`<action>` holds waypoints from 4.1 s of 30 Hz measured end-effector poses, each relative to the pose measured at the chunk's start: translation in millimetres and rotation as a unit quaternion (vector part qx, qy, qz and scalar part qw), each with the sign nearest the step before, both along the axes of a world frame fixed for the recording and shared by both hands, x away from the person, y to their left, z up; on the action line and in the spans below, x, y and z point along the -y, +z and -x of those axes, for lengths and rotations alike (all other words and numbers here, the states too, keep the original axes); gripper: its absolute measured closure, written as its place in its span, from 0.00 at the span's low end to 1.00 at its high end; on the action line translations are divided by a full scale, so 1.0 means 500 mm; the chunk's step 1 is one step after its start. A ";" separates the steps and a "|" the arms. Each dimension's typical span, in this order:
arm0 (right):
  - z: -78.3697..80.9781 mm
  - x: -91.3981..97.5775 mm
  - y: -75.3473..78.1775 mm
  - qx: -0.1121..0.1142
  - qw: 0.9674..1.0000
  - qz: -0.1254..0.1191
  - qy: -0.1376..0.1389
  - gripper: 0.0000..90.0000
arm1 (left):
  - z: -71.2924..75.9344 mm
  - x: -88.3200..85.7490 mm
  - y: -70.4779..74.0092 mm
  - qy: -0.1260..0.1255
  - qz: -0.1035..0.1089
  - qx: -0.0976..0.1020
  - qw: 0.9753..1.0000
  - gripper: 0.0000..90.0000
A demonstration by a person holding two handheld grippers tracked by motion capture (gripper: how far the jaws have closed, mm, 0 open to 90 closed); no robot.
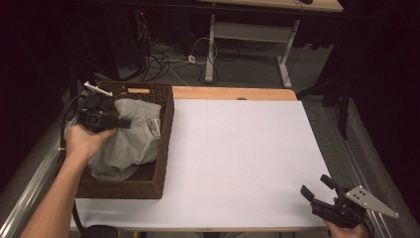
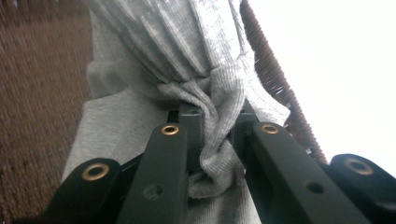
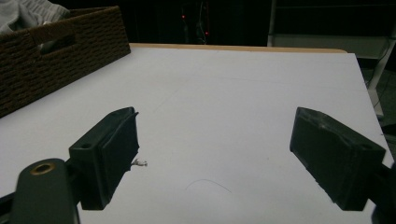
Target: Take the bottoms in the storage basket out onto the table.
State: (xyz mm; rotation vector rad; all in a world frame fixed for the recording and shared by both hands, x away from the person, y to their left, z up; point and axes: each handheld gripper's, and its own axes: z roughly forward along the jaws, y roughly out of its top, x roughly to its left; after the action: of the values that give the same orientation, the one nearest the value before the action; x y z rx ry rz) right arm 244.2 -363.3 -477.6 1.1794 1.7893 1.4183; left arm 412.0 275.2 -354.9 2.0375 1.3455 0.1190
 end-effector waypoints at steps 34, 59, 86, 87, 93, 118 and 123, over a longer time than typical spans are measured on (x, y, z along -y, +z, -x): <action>0.001 0.000 0.000 -0.001 1.000 0.000 -0.002 0.18 | 0.036 -0.005 0.107 -0.004 0.040 0.068 0.997 0.88; 0.001 0.001 0.000 0.000 1.000 0.000 -0.001 0.18 | 0.045 0.027 0.186 -0.024 0.059 0.098 0.993 0.88; -0.001 0.001 -0.001 -0.004 1.000 -0.002 0.000 0.18 | 0.044 0.097 0.236 -0.057 0.081 0.099 0.990 0.88; -0.001 0.001 -0.001 -0.004 1.000 -0.002 0.000 0.18 | 0.043 0.101 0.238 -0.059 0.081 0.099 0.990 0.88; -0.002 0.002 -0.002 -0.005 1.000 -0.002 0.001 0.18 | 0.039 0.129 0.246 -0.075 0.086 0.099 0.989 0.88; -0.002 0.001 -0.002 -0.006 1.000 -0.004 0.003 0.18 | 0.020 0.273 0.264 -0.141 0.094 0.097 0.981 0.88; -0.001 0.001 -0.002 -0.005 1.000 -0.004 0.003 0.18 | 0.015 0.299 0.260 -0.152 0.090 0.095 0.980 0.88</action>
State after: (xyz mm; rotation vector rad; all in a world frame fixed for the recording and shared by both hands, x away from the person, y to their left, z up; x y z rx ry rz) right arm 244.9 -363.6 -478.6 1.1894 1.7970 1.4262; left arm 404.3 125.6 -224.9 1.9950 0.8833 0.0513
